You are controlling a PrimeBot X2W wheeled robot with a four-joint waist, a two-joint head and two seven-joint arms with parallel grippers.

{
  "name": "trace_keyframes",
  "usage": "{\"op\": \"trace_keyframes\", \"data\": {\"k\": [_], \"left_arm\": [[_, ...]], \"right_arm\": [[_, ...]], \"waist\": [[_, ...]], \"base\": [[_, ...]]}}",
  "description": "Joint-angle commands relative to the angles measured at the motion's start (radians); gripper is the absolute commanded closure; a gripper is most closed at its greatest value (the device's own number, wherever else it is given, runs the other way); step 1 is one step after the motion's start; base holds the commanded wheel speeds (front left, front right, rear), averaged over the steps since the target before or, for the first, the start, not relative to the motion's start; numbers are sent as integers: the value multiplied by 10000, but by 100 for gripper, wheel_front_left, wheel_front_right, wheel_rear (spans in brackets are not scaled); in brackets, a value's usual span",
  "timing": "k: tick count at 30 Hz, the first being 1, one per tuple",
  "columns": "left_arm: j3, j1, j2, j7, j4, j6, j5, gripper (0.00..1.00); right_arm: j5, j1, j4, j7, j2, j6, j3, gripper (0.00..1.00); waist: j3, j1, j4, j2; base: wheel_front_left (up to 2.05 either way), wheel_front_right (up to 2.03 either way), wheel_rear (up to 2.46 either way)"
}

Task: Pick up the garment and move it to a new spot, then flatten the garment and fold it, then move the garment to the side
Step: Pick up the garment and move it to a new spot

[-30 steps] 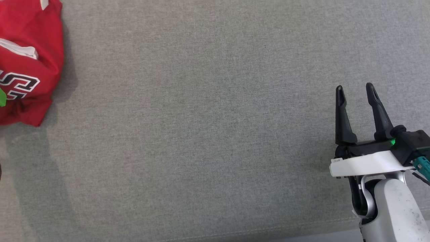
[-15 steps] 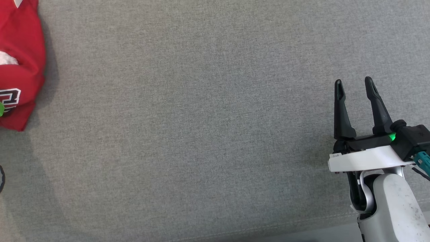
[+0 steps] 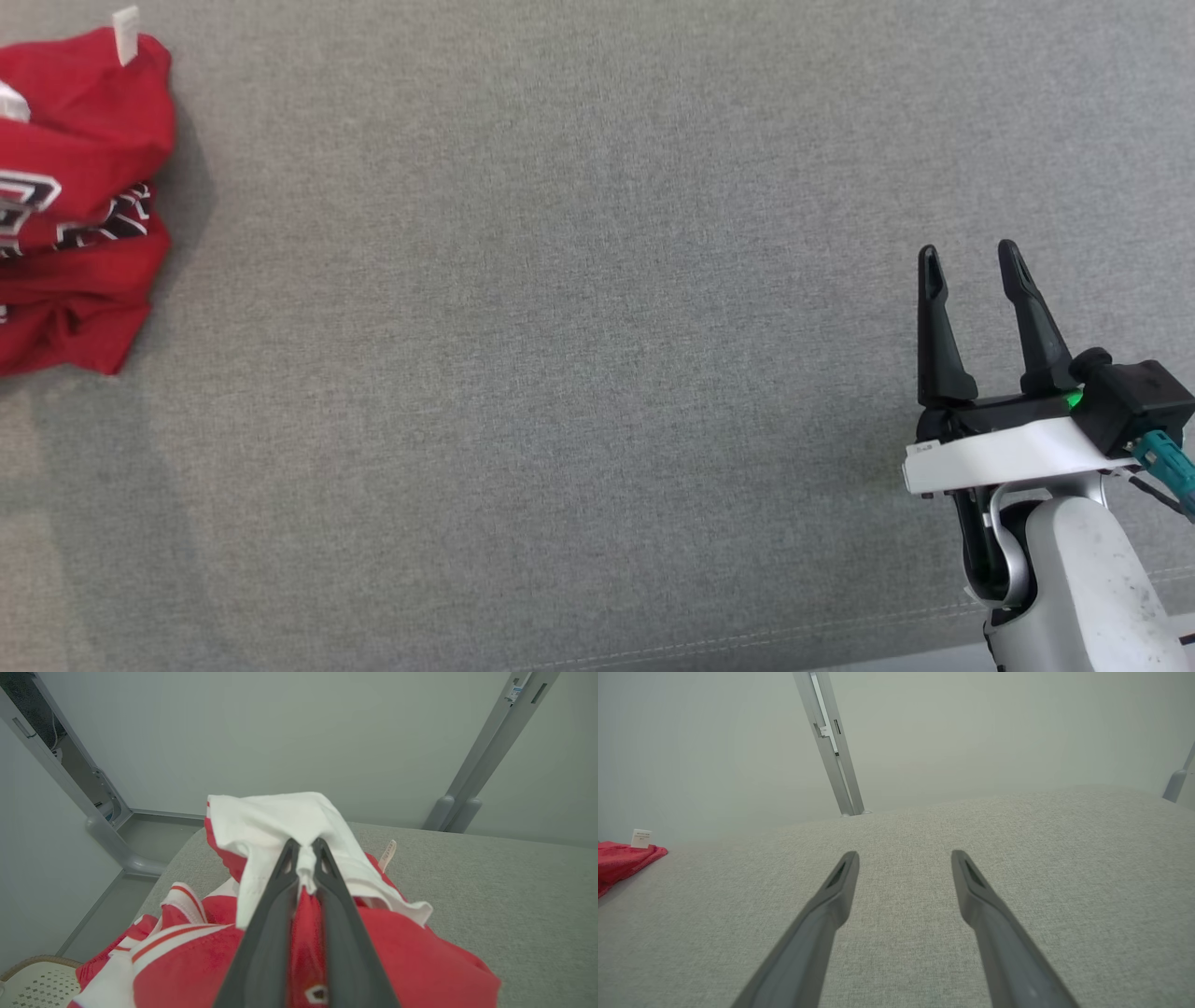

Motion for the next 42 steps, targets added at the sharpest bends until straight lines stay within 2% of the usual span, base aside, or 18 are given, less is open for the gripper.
{"op": "trace_keyframes", "data": {"k": [1, 7, 11, 18, 23, 28, 32, 37, 42], "left_arm": [[-60, -237, 82, -194, -173, -30, 99, 100], [-400, -912, 66, -643, -1264, -30, 446, 100], [-708, -1462, -138, -500, -2284, -10, 681, 100], [-1324, -2514, -777, 156, -4236, 113, 915, 100], [-1811, -3330, -1630, 694, -5178, 123, 772, 100], [-2284, -3849, -2412, 912, -5452, 103, 703, 100], [-2696, -3649, -2885, 851, -5380, 85, 749, 100], [-3057, -2716, -3306, 587, -5122, 160, 606, 100], [-3444, -1261, -3497, 192, -4667, 166, 458, 100]], "right_arm": [[126, 94, 53, -31, -13, -3, 22, 0], [400, 262, 191, -31, -14, -3, 153, 0], [644, 385, 245, -31, -14, -3, 188, 0], [1015, 459, 274, -31, -14, -3, 269, 0], [1332, 525, 296, -31, -14, -3, 397, 0], [1551, 558, 309, -31, -11, -3, 473, 0], [1672, 577, 292, -31, -10, -3, 513, 0], [1725, 605, 245, -31, -10, -3, 434, 0], [1634, 506, 274, -31, -12, -3, 463, 0]], "waist": [[-417, 0, 47, -1], [-900, 0, -146, -1], [-1124, 0, -441, -1], [-1259, 0, -1257, -1], [-1225, 0, -1999, -1], [-1128, 0, -2649, -1], [-1059, 0, -2978, -1], [-1008, 0, -3012, -1], [-995, 0, -2785, -1]], "base": [[0, 0, 0], [0, 0, 0], [0, 0, 0], [0, 0, 0], [0, 0, 0], [0, 0, 0], [0, 0, 0], [0, 0, 0], [0, 0, 0]]}}
